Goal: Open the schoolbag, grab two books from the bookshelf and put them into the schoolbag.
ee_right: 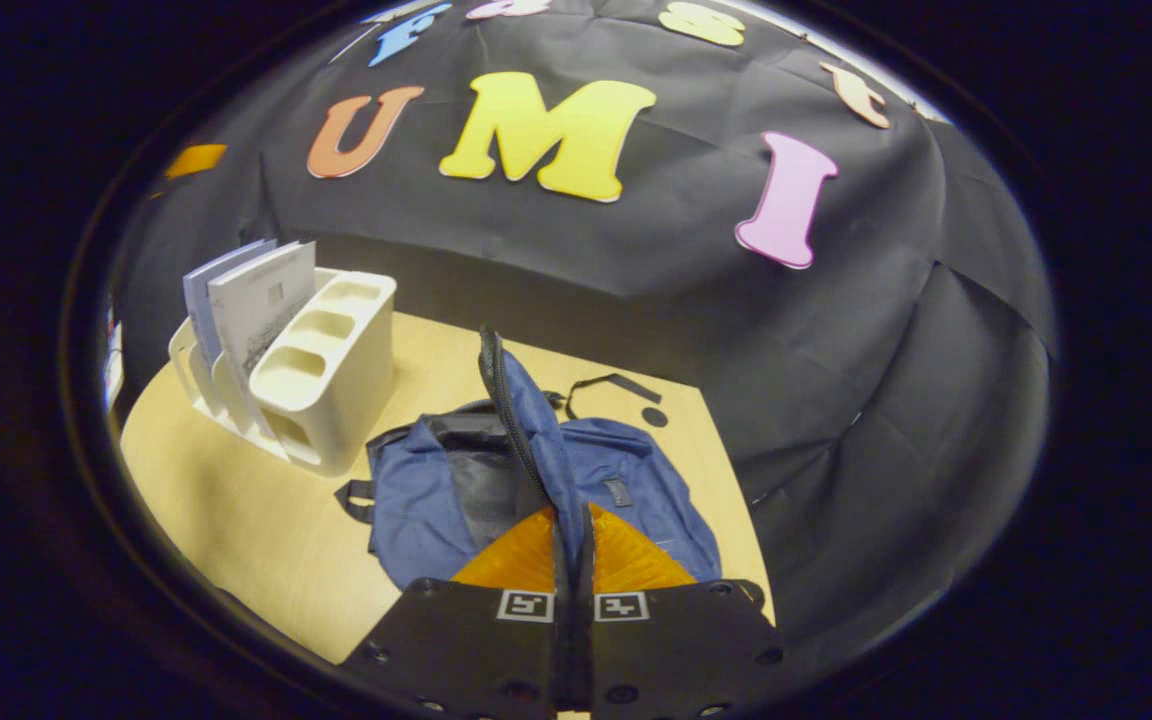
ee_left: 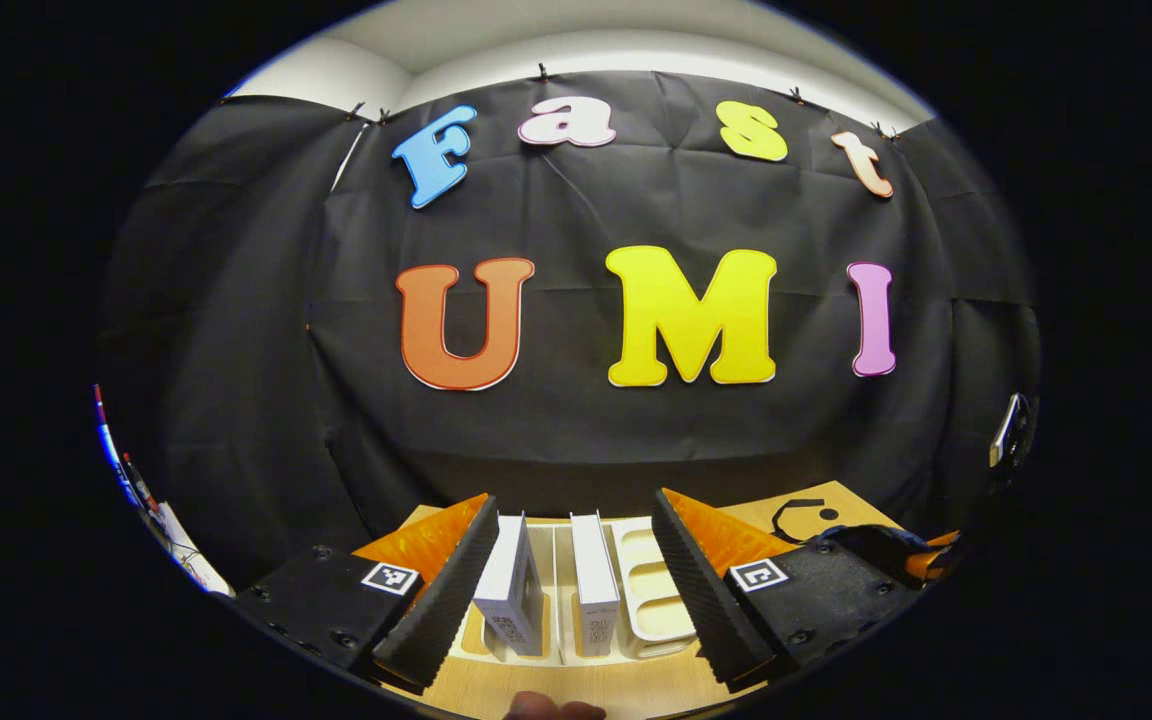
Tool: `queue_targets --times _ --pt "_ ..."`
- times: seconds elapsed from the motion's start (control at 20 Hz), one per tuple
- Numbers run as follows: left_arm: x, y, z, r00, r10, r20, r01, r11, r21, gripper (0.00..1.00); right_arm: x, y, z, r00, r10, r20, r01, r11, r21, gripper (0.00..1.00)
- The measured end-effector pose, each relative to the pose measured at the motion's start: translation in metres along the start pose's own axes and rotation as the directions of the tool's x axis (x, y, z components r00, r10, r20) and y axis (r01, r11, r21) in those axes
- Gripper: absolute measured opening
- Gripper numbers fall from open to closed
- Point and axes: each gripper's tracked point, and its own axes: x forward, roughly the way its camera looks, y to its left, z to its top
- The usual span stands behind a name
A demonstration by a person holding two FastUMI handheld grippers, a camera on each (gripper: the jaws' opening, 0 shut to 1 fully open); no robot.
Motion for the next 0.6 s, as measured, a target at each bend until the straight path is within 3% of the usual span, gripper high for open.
queue_targets --times 0.2,0.35,0.45,0.6 --pt "0.03 -0.01 -0.002 0.995 -0.027 -0.101 0.024 0.999 -0.028 0.97 0.013 -0.051 0.013 1.0 -0.006 -0.005 0.006 1.0 0.029 0.0" --pt "0.051 -0.021 -0.019 0.973 -0.057 -0.224 0.052 0.998 -0.026 0.97 0.024 -0.085 0.016 1.0 -0.006 -0.018 0.007 0.998 0.062 0.0" --pt "0.063 -0.032 -0.031 0.941 -0.104 -0.323 0.096 0.995 -0.04 0.96 0.031 -0.103 0.014 1.0 -0.004 -0.03 0.006 0.997 0.075 0.0" --pt "0.072 -0.036 -0.056 0.857 -0.154 -0.492 0.131 0.988 -0.082 0.97 0.039 -0.121 0.011 0.999 0.01 -0.049 -0.005 0.994 0.109 0.0"
